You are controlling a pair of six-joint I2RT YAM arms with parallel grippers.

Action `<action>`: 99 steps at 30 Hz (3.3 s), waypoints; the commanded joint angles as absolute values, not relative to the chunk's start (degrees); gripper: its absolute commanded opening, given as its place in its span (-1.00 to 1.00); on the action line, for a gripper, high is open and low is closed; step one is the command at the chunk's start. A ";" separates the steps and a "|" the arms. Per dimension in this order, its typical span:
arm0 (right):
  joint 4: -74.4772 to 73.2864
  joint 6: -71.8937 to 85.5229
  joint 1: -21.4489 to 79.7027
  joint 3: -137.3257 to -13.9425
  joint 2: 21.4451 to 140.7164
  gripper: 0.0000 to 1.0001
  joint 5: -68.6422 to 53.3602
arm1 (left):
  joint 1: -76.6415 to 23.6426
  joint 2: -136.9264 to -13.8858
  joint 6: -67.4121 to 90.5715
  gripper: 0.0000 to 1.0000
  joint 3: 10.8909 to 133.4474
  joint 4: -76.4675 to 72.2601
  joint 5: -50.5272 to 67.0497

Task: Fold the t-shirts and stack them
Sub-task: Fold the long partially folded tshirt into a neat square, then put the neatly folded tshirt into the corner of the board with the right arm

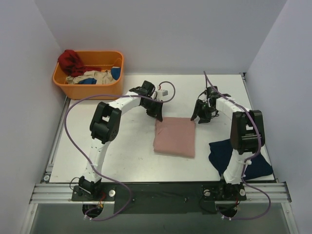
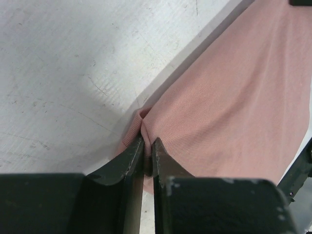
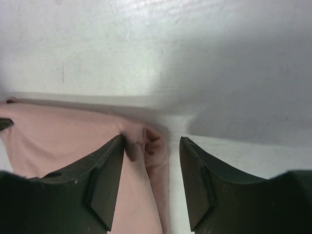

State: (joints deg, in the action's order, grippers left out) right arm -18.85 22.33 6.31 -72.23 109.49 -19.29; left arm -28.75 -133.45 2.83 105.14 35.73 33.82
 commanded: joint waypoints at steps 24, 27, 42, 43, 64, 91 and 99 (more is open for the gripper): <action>-10.46 28.65 8.70 -54.32 102.92 0.30 -31.02 | -26.71 -114.27 17.66 0.48 86.61 25.51 25.05; -9.67 29.00 8.79 -53.26 103.53 0.26 -31.29 | -28.12 -113.29 19.51 0.51 82.01 23.30 24.61; -4.93 30.32 7.91 -52.29 107.66 -0.60 -33.92 | -27.68 -116.54 23.81 -0.79 72.78 16.17 21.36; -5.01 30.32 7.91 -52.64 107.84 -0.65 -34.62 | -27.86 -116.63 23.82 -0.79 72.51 16.08 21.44; -51.13 9.32 17.40 -64.51 95.81 -1.00 -21.02 | -13.54 -104.87 11.52 0.34 80.78 32.80 25.49; -76.63 -7.29 36.82 -71.64 87.45 -1.00 19.49 | -13.27 -91.76 6.06 0.35 80.77 31.03 25.66; -78.66 -4.04 36.74 -67.94 79.99 -1.00 21.26 | -13.27 -91.76 6.42 0.35 80.60 30.68 26.19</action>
